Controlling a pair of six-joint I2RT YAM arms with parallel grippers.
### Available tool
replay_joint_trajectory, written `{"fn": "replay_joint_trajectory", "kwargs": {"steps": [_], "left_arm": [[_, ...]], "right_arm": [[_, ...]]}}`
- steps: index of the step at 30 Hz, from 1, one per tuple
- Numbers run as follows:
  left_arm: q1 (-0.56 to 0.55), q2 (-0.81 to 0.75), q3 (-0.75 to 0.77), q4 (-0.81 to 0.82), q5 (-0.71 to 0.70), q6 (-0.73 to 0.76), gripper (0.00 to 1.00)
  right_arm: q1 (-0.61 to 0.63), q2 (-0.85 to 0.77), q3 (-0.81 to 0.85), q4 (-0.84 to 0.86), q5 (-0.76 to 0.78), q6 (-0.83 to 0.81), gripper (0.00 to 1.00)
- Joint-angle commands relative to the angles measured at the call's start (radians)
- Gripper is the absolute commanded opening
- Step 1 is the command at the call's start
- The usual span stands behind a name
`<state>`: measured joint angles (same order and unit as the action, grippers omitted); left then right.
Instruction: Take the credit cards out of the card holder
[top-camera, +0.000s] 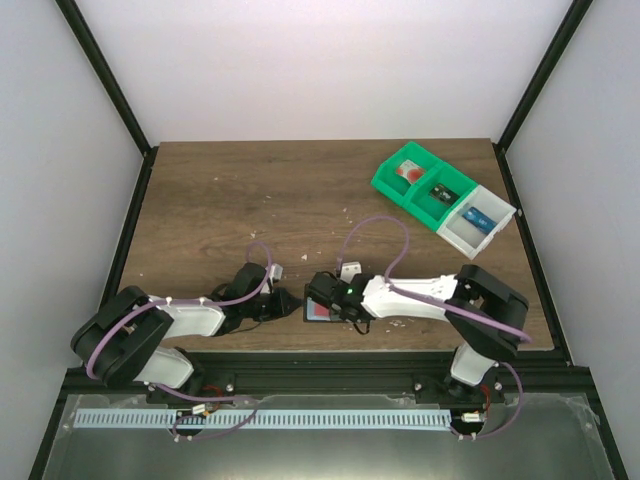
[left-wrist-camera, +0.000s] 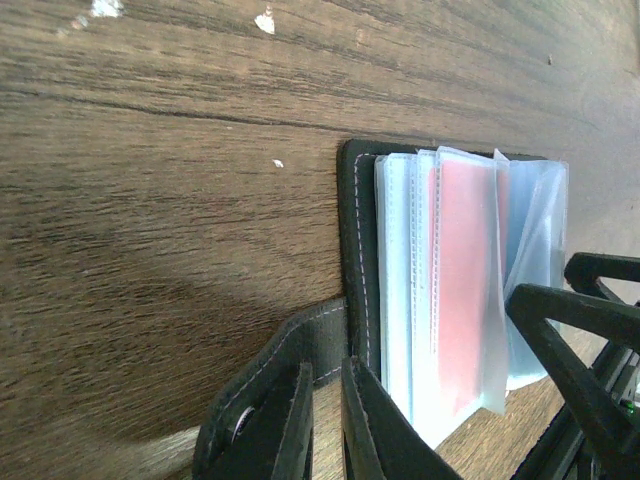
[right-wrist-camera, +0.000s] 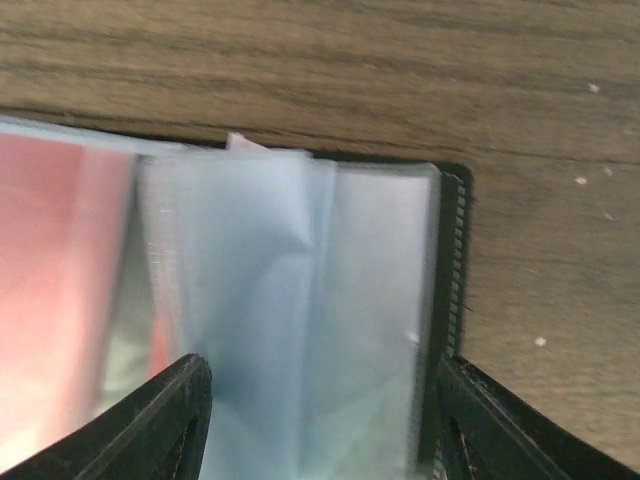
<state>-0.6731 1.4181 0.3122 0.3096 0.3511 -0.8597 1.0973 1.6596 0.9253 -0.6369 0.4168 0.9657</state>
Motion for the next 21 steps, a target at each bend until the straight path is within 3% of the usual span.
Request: {"fn": "replay_joint_trajectory", "kwargs": {"steps": [1,15,21], "left_arm": [[0.0,0.054,-0.03,-0.163,-0.103,0.013,0.13],[0.001,0.031,-0.009,-0.196,-0.1,0.015,0.13],[0.001,0.03,-0.011,-0.184,-0.091,0.007,0.13]], "right_arm": [[0.006,-0.057,-0.035,-0.079,0.037,0.032,0.62],[-0.005,-0.199,-0.067,-0.188,0.117,0.095,0.63],[-0.004,-0.295,-0.036,-0.16,0.063,0.041,0.58]]}}
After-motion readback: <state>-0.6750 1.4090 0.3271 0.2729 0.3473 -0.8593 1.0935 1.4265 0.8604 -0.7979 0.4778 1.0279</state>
